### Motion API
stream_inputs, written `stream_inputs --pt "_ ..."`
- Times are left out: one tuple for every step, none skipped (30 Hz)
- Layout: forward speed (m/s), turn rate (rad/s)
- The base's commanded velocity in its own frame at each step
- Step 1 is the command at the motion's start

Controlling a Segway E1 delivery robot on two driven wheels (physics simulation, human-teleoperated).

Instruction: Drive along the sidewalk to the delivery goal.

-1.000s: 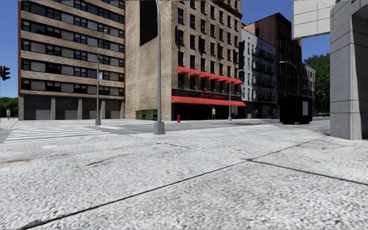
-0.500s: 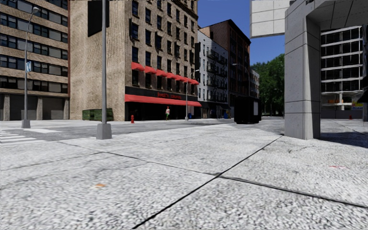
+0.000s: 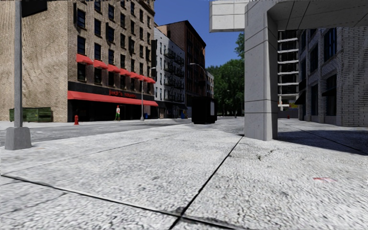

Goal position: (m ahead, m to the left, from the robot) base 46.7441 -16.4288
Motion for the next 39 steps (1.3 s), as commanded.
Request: stream_inputs --pt "2.0 -0.53" --pt "2.0 -0.07" --pt "2.0 -0.01" --pt "2.0 -0.01" --pt "2.0 0.0" --pt "2.0 0.0" --pt "2.0 0.0" --pt "2.0 0.0" --pt "2.0 0.0" --pt "2.0 0.0" --pt "2.0 0.0" --pt "2.0 0.0" --pt "2.0 0.0" --pt "2.0 0.0" --pt "2.0 0.0" --pt "2.0 0.0" --pt "2.0 0.0" --pt "2.0 0.0" --pt "2.0 0.0" --pt "2.0 0.0" --pt "2.0 0.0" --pt "2.0 0.0" --pt "2.0 0.0" --pt "2.0 0.0" --pt "2.0 0.0" --pt "2.0 0.0" --pt "2.0 0.0" --pt "2.0 0.0" --pt "2.0 0.0" --pt "2.0 0.0" --pt "2.0 0.0" --pt "2.0 0.0" --pt "2.0 0.0" --pt "2.0 0.0" --pt "2.0 0.0" --pt "2.0 0.0" --pt "2.0 0.0" --pt "2.0 0.0" --pt "2.0 0.0"
